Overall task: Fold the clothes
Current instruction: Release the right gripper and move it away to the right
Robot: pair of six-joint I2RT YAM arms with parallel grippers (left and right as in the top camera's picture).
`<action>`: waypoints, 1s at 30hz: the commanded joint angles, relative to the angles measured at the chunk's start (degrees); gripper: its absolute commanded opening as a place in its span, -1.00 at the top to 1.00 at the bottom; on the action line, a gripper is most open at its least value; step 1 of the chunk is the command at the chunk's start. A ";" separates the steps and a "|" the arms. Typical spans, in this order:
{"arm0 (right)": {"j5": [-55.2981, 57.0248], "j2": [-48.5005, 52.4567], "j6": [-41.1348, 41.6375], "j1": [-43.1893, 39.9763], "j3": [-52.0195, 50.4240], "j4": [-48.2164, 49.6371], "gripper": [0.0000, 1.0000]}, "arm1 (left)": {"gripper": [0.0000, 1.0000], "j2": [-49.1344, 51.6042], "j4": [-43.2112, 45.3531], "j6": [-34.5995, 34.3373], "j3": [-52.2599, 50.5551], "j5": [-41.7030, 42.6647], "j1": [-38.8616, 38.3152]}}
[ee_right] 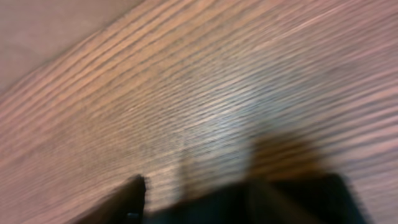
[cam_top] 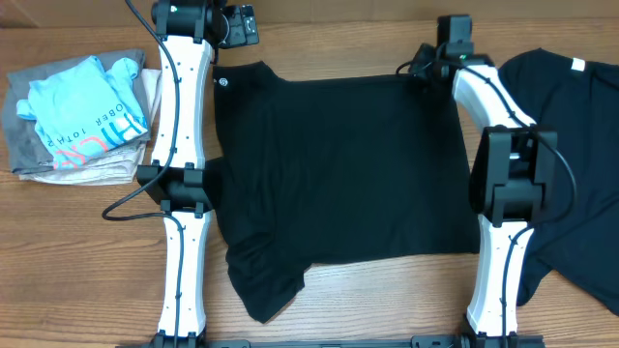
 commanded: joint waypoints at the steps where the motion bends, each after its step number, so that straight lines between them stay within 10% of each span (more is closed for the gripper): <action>1: -0.76 -6.93 0.31 -1.73 6.54 -6.05 -0.53 | -1.00 -0.66 0.04 -0.33 -0.15 0.66 0.00; 5: -0.74 -9.94 0.28 -4.17 9.27 -13.66 -1.00 | -1.00 -0.66 0.04 -0.33 -0.15 0.63 0.00; 30: -0.79 -13.81 0.28 -13.79 9.44 -23.74 -1.00 | -1.00 -0.66 0.04 -0.33 -0.15 0.63 0.00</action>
